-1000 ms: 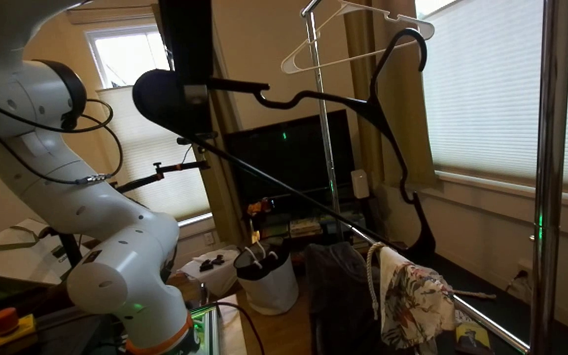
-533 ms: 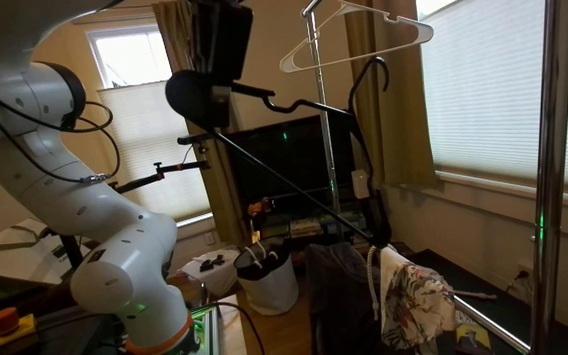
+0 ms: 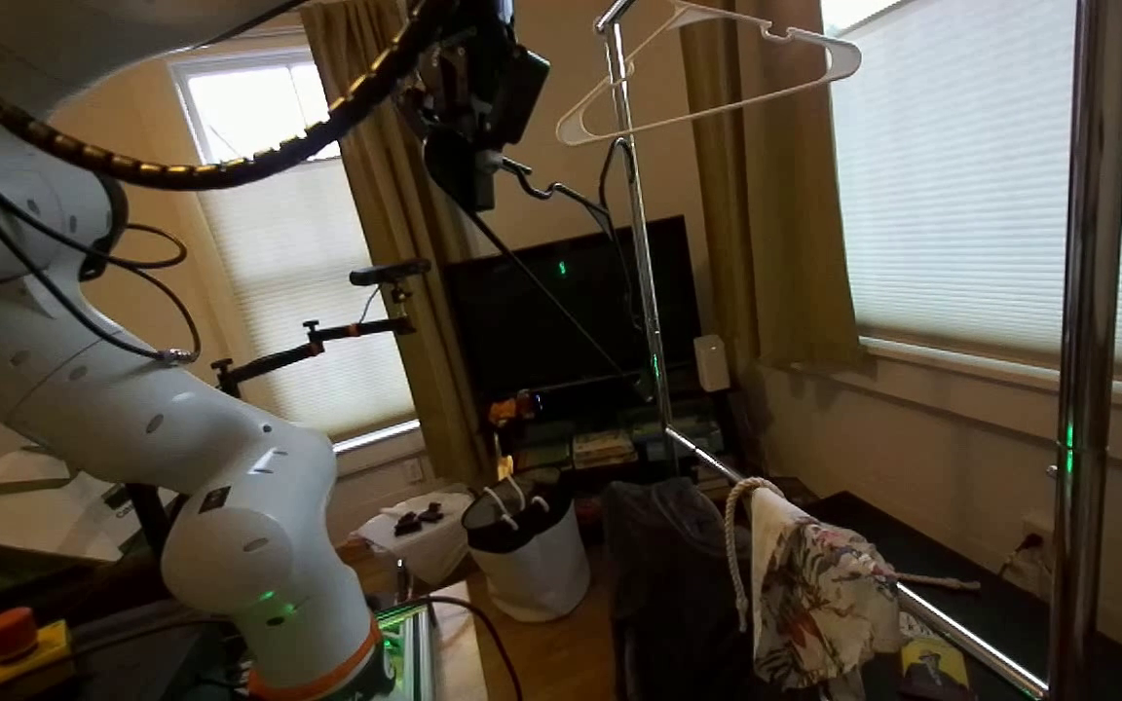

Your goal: Move the black hanger from the right to the left on the top rod

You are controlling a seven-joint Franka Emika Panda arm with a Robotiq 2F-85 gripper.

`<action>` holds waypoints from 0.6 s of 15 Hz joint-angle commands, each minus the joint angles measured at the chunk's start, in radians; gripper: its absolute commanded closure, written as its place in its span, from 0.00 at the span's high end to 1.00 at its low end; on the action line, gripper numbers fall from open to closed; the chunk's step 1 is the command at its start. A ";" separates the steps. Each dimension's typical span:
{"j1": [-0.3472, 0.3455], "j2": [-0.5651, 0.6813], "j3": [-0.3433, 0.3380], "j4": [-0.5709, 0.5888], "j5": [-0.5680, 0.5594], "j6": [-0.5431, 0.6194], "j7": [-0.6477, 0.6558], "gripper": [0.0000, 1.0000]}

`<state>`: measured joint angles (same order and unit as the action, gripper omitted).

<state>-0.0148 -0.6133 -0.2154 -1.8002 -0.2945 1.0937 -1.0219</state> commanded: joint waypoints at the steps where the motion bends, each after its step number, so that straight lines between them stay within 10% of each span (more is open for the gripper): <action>1: 0.039 -0.011 -0.009 0.002 -0.005 0.005 -0.015 0.05; 9: 0.138 -0.060 0.095 -0.008 -0.060 -0.007 -0.172 0.01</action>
<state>0.0726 -0.6504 -0.1772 -1.8060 -0.3109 1.1194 -1.1348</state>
